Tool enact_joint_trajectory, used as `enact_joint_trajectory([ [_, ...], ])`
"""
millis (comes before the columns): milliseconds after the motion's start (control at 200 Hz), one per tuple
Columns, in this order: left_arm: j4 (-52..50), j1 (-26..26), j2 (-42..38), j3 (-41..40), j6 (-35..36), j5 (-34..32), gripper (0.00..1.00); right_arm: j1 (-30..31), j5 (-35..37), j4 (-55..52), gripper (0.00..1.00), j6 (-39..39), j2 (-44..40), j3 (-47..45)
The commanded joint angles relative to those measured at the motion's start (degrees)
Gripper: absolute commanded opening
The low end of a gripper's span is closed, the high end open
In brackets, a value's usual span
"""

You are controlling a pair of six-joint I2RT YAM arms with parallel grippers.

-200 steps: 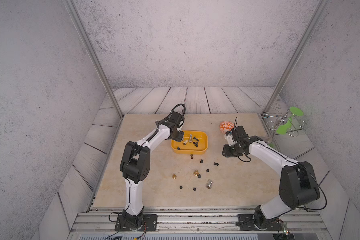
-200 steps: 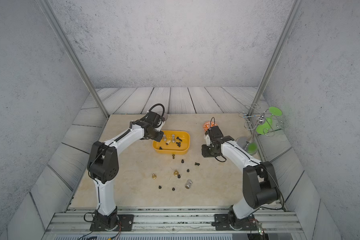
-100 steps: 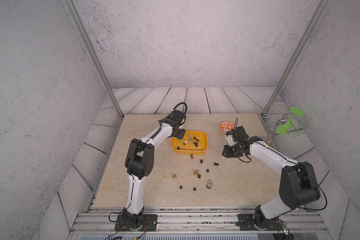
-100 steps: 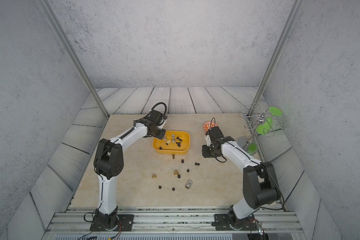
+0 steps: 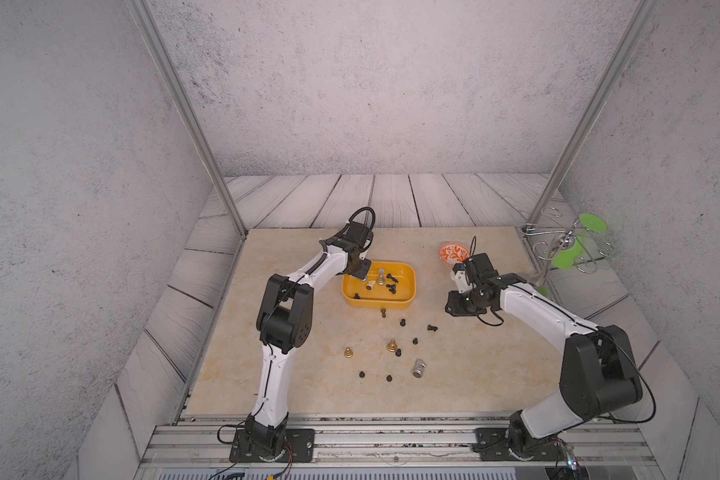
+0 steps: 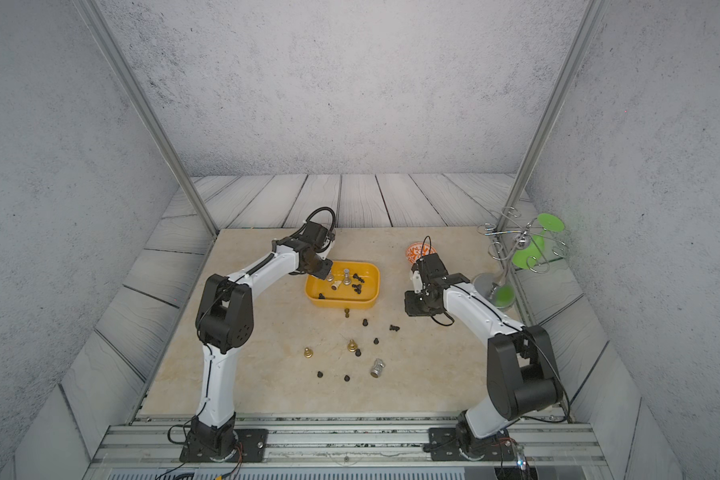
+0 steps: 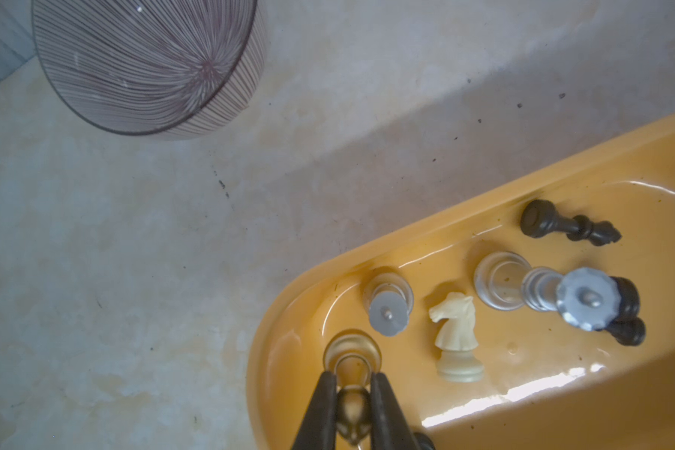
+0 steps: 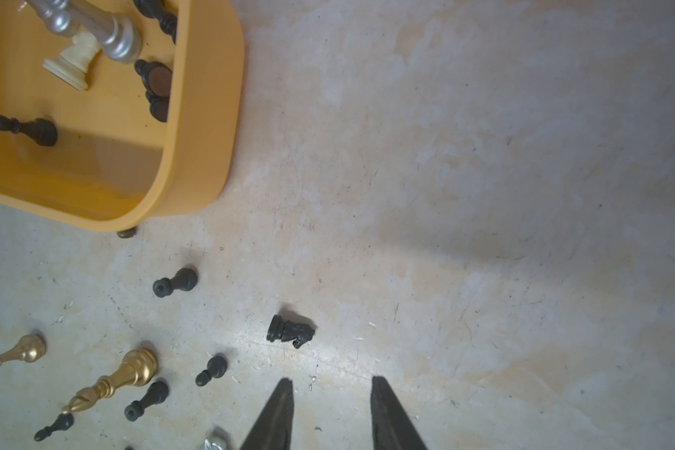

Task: Put the chess pieces into the storage box
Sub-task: Place the chess piece in the storage box.

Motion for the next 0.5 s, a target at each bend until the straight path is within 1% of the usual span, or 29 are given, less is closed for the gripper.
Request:
enact_joint_trajectory([
  [0,-0.5,0.6,1.5,1.6,0.4,-1.0,0.22,-0.2,-0.2,-1.2,0.35,0.2,-3.2,-0.5],
  [270,-0.6,1.7,1.2,2.1,-0.5,-0.7,0.30,-0.3,-0.6,-1.3,0.35,0.4,-2.7,-0.4],
  [495,-0.1,1.9,-1.9,1.8,-1.8,1.7,0.31,-0.2,-0.2,-2.0,0.35,-0.1,-2.6,0.2],
])
